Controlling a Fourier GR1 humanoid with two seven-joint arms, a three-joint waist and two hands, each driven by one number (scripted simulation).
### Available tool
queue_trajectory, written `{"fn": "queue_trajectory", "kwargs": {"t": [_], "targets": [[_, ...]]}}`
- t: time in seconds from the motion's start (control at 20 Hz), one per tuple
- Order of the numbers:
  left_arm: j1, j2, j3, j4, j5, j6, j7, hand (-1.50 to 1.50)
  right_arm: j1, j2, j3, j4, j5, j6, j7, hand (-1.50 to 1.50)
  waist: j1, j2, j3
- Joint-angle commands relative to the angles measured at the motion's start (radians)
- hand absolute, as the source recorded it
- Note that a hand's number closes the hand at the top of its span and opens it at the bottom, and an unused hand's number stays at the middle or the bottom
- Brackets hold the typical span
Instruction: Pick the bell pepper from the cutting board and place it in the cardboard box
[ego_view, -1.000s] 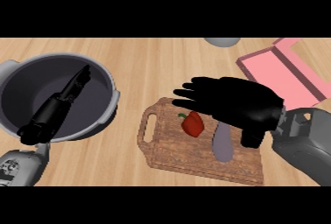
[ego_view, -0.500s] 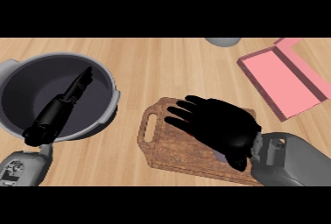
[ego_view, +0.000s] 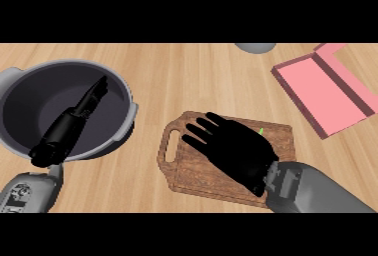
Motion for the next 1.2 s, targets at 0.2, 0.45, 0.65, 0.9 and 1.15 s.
{"fn": "queue_trajectory", "kwargs": {"t": [0.2,0.45,0.65,0.9,1.15], "targets": [[0.020,-0.009,0.046,-0.071,-0.002,-0.054,0.061,0.00,0.027,0.031,-0.020,0.059,0.150,-0.004,-0.088,-1.50,0.002,0.000,0.000],[-0.028,-0.035,0.054,-0.058,-0.027,-0.062,0.076,0.00,0.064,0.094,0.005,0.145,0.255,-0.066,-0.097,-1.50,0.000,0.000,0.000],[-0.006,-0.060,0.061,-0.038,-0.053,-0.061,0.046,0.00,0.006,0.113,-0.079,0.216,0.263,-0.046,-0.194,-1.50,0.001,0.000,0.000],[0.035,-0.069,0.067,-0.128,-0.053,-0.079,0.087,0.00,0.044,0.121,-0.091,0.263,0.310,-0.071,-0.245,-1.50,0.003,0.000,0.000],[-0.009,-0.072,0.107,-0.063,-0.055,-0.108,0.080,0.00,0.041,0.163,-0.112,0.360,0.397,-0.154,-0.279,-1.50,0.001,0.001,0.000]]}}
